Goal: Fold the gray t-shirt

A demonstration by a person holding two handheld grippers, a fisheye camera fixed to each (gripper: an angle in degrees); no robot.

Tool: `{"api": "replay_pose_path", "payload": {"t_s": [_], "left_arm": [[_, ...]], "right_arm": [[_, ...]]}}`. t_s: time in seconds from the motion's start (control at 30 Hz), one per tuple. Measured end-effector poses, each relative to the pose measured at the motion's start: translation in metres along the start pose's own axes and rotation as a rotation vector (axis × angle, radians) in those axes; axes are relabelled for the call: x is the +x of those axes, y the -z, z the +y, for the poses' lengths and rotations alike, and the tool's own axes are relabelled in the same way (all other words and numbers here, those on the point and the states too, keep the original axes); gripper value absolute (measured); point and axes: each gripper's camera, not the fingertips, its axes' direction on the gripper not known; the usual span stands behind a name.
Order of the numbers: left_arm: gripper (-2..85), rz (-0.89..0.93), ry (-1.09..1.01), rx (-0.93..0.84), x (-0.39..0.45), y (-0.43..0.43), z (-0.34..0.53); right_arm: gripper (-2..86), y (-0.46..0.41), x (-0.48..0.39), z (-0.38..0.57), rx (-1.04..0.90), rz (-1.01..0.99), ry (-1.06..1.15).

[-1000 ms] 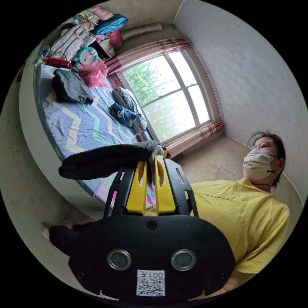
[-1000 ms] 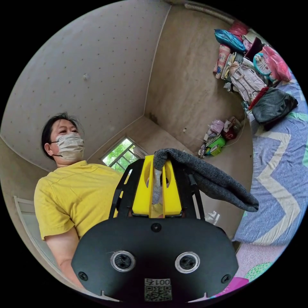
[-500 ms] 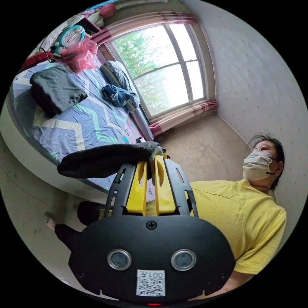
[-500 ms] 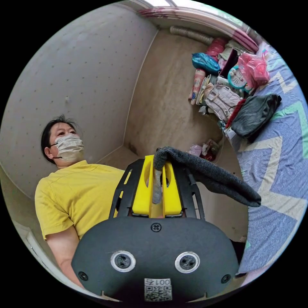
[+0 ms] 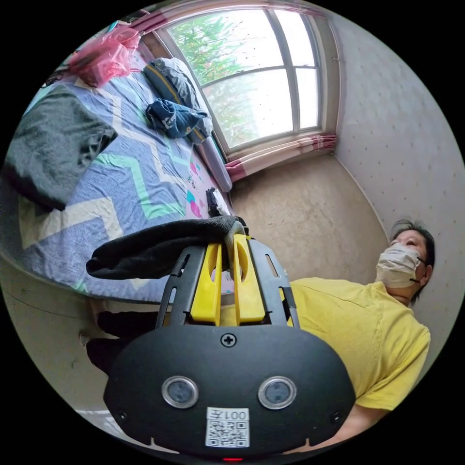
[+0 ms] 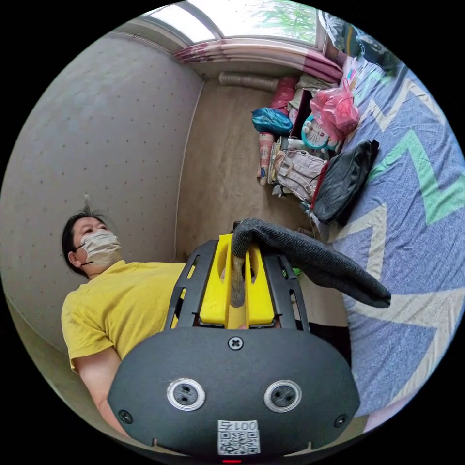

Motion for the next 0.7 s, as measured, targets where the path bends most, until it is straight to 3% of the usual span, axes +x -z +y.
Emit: {"api": "replay_pose_path", "payload": {"t_s": [0.27,0.47,0.7], "left_arm": [[-0.2,-0.082,0.012,0.04,-0.047,0.089,-0.149],[-0.2,-0.159,-0.194,0.049,-0.035,0.164,-0.311],[-0.1,-0.112,-0.368,-0.059,-0.056,0.24,-0.429]], "right_arm": [[-0.2,-0.028,0.058,-0.132,-0.085,0.062,0.059],[-0.2,-0.057,0.051,-0.24,-0.003,0.156,0.184],[-0.1,-0.092,0.074,-0.251,0.076,0.228,0.271]]}}
